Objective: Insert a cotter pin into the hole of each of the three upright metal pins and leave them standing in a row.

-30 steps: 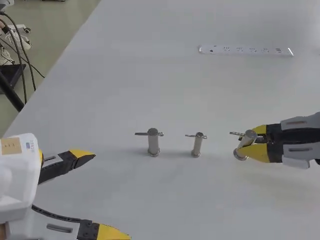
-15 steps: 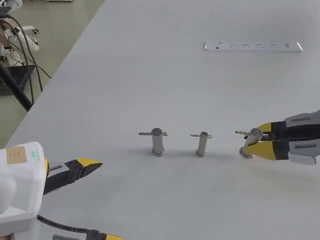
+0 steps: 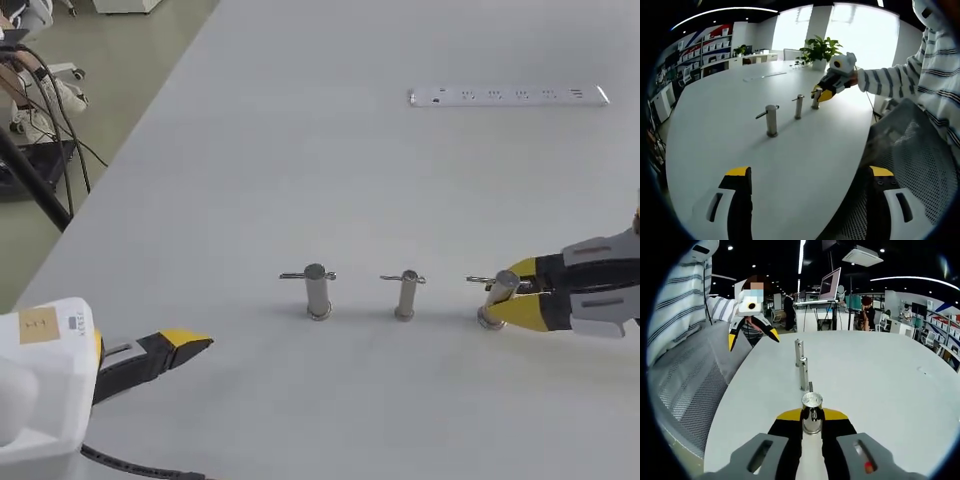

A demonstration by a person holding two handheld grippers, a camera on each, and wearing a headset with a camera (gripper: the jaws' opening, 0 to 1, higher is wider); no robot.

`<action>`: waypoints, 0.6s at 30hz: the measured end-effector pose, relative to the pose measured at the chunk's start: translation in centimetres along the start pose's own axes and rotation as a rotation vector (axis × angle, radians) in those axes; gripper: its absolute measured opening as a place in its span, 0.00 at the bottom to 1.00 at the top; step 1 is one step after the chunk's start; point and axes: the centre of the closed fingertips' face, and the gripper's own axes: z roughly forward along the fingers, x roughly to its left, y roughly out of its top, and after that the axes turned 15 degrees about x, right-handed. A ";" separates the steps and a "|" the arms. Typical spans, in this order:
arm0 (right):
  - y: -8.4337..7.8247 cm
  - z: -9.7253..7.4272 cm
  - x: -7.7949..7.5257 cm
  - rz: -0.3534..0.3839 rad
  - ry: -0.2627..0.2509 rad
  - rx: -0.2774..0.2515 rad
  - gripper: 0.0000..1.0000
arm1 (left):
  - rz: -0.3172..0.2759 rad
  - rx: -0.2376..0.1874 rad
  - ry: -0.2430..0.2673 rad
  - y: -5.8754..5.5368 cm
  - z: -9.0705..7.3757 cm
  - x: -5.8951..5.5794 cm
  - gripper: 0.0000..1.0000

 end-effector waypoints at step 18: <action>0.9 -1.5 -0.8 0.102 -0.062 -0.052 0.28 | 0.067 0.001 0.000 2.6 0.1 0.9 0.95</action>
